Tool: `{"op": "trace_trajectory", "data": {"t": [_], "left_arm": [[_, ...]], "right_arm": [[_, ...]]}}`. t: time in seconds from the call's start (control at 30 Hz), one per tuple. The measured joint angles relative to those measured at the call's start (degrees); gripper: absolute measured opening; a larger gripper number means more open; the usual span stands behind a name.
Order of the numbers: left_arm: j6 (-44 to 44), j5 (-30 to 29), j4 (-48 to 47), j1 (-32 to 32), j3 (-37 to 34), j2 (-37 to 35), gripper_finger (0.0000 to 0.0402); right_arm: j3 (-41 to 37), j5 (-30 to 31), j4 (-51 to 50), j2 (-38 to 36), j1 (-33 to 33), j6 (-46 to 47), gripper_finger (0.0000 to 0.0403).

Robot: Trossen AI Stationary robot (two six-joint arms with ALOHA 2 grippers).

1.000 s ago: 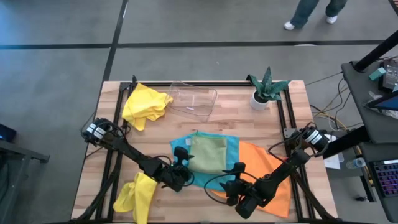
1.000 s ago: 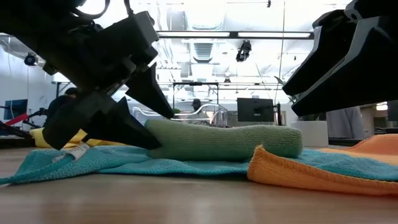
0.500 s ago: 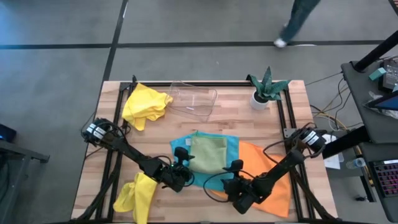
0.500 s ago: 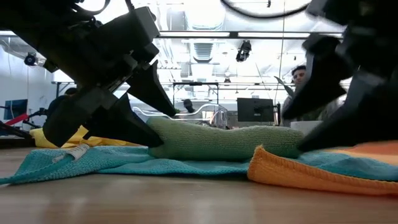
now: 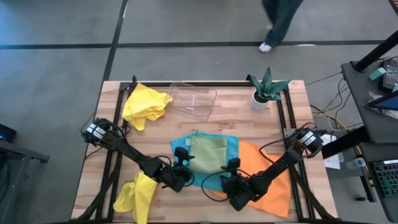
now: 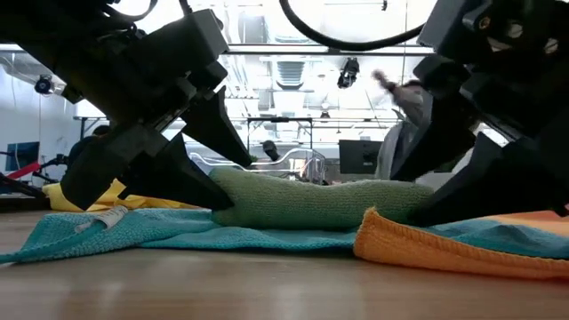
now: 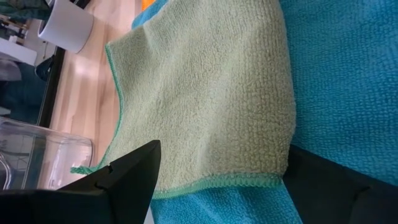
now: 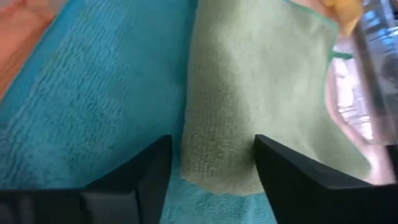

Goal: Fold microfiber towels
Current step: Fold the green towel

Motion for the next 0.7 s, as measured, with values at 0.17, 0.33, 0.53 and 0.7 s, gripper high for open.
{"op": "trace_trajectory", "data": {"t": [0.17, 0.33, 0.53, 0.7], "left_arm": [[0.0, 0.1, 0.0, 0.0, 0.0, 0.0, 0.0302], [0.0, 0.1, 0.0, 0.0, 0.0, 0.0, 0.0302], [0.0, 2.3, -0.5, -0.1, 0.1, -0.1, 0.0302], [-0.2, 7.6, -1.2, -0.4, 0.8, -2.3, 0.0302]], "right_arm": [[0.0, -3.2, -1.2, 0.0, -1.1, 0.1, 0.0169], [0.0, -3.2, -1.4, 0.0, -1.3, -0.5, 0.0114], [0.1, -3.1, -1.6, 0.0, -1.3, 1.1, 0.0022], [0.7, -3.7, -2.0, -0.2, -1.5, 5.2, 0.0014]]}}
